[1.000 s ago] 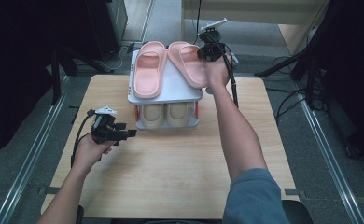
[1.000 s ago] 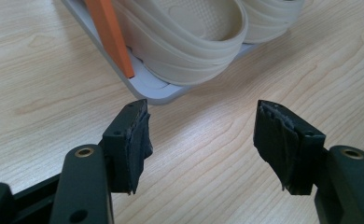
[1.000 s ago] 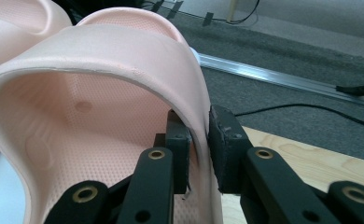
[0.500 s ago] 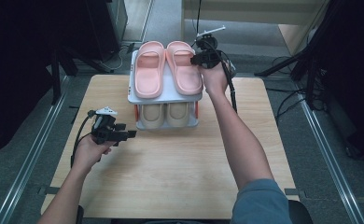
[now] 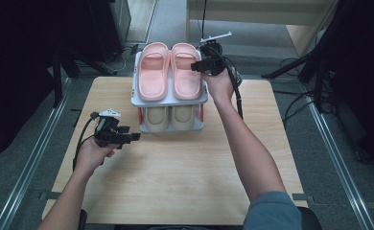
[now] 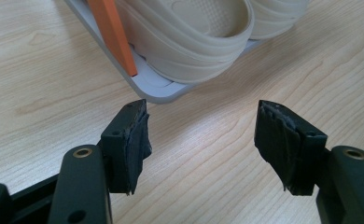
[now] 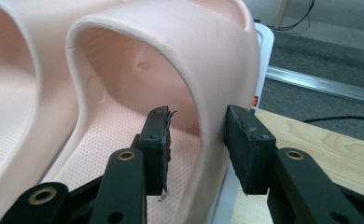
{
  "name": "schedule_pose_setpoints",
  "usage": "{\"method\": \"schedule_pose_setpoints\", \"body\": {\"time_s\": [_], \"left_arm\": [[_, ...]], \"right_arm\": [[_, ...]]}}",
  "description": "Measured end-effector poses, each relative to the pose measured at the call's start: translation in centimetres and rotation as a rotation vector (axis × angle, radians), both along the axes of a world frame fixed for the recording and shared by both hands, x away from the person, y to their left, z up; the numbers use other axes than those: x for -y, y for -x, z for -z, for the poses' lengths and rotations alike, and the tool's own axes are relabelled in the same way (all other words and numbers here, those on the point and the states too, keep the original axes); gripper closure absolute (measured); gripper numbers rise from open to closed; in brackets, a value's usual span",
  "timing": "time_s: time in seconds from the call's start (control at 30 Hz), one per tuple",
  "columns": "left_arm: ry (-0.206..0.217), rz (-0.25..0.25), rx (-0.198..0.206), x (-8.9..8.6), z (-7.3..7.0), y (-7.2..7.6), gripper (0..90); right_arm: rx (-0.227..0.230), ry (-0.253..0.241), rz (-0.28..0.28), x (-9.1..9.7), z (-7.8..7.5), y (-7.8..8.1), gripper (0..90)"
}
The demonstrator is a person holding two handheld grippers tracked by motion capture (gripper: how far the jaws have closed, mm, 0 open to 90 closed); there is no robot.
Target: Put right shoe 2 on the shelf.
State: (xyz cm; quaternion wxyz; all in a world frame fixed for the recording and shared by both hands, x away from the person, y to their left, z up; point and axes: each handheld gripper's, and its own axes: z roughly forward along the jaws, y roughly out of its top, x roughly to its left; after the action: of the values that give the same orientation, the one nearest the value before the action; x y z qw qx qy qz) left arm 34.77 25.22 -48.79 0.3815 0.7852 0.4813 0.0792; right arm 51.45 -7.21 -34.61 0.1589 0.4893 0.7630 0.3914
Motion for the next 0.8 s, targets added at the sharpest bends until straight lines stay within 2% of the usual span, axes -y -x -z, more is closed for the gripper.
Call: {"method": "schedule_pose_setpoints", "body": {"time_s": [0.13,0.27,0.33,0.6,0.8], "left_arm": [[0.015,0.001,-0.002,0.0,-0.1,-0.1,35.3],[0.007,0.002,-0.002,-0.1,-0.1,-0.2,35.4],[0.008,0.004,-0.002,-0.2,-0.2,-0.2,35.3],[0.009,0.001,0.000,-0.2,-0.2,-0.2,35.3],[0.021,0.000,-0.005,-0.4,-0.2,-0.2,35.3]], "right_arm": [[0.001,-0.022,-0.008,-0.2,0.0,0.4,59.7],[0.007,-0.033,-0.027,-0.4,0.1,0.8,55.6],[0.017,-0.023,-0.037,-0.6,0.1,1.1,54.8],[0.007,-0.053,-0.058,-0.3,0.2,1.4,51.7],[0.040,-0.072,-0.084,0.4,-0.1,2.0,50.0]]}}
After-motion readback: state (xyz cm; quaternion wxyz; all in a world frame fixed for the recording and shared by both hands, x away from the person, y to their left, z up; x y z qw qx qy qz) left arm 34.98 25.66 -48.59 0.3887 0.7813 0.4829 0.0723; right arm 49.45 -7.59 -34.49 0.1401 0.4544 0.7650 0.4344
